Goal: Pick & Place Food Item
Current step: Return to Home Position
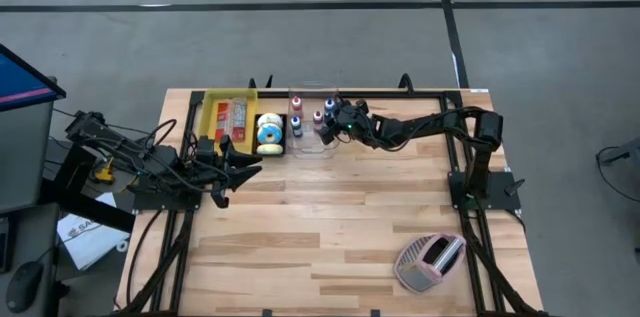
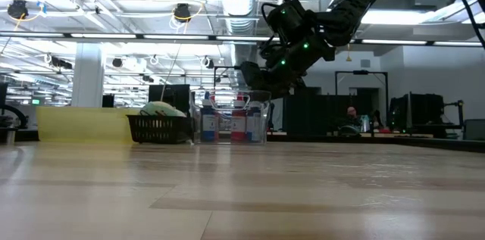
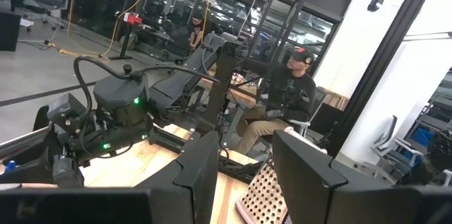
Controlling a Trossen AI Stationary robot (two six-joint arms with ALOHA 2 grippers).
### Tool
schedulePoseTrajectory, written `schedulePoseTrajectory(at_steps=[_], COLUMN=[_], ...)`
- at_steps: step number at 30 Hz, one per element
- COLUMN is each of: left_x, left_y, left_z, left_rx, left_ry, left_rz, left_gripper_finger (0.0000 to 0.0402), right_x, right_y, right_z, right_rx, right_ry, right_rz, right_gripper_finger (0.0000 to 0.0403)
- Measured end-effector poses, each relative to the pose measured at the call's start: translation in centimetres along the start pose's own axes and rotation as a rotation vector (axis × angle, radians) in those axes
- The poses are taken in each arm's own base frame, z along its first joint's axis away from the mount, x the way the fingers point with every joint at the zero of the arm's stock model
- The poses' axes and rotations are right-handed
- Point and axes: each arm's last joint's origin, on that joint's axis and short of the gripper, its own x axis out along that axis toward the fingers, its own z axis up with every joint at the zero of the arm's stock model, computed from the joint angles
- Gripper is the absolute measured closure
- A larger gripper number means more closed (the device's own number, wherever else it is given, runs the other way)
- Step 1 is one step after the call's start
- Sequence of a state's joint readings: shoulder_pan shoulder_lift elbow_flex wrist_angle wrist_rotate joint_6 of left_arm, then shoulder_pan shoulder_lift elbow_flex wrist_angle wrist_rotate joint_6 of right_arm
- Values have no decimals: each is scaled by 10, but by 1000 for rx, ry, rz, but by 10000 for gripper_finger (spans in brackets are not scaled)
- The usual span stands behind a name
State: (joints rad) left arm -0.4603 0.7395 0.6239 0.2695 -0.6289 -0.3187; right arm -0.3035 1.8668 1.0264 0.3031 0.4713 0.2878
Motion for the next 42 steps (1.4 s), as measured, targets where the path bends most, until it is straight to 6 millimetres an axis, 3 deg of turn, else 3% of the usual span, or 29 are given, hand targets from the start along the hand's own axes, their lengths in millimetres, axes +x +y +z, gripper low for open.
schedulePoseTrajectory(at_steps=[6,14,21,25,29,35,42], left_x=[0,-3,-27,-41,-44,-27,-9], left_y=[0,2,17,29,39,52,88], left_z=[0,1,5,3,-2,-16,-42], left_rx=[0,35,93,122,144,130,110], left_ry=[0,6,120,208,283,315,284], left_rz=[-1,-2,-24,-11,22,-40,-120], left_gripper_finger=[270,270,270,270,270,270,270], right_x=[-4,-38,-73,-91,-109,-128,-143], right_y=[2,-5,-14,-11,-5,10,29], right_z=[6,39,59,51,41,29,20], right_rx=[13,32,51,55,113,204,241], right_ry=[-28,-82,63,154,166,85,49], right_rz=[10,27,430,618,686,709,658], right_gripper_finger=[241,241,241,241,241,241,241])
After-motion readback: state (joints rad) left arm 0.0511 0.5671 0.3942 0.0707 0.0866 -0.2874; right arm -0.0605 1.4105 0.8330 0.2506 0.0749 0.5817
